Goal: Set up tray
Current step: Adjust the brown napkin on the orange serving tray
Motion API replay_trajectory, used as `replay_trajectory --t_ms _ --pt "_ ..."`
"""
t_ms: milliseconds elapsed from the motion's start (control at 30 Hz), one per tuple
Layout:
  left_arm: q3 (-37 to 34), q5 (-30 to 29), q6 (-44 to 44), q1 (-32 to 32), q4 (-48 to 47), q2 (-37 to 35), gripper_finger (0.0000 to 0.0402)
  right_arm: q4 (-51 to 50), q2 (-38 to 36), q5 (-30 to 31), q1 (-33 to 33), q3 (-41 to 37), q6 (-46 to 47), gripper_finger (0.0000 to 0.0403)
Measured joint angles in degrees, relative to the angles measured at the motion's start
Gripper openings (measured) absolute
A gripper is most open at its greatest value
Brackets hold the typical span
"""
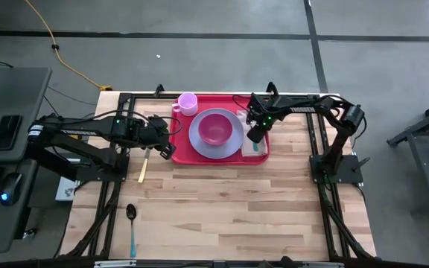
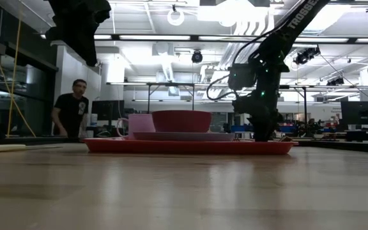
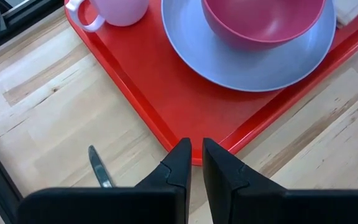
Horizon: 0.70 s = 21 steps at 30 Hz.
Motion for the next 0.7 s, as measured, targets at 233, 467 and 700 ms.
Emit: replay_trajectory --t_ms 233,467,700 --pt "0.00 0.00 0.10 0.00 -0.02 0.00 0.0069 -0.35 0.00 -0.93 0.00 0.02 2.27 0.0083" --pt "0.00 -0.02 0.21 0.00 -0.01 0.00 0.0069 -1.44 0.00 -2.08 0.00 0.37 3.34 0.0083" --pt "0.00 0.31 0.21 0.00 0.00 0.00 0.0068 -5.28 -0.74 -2.43 -0.02 2.68 2.53 0.0083"
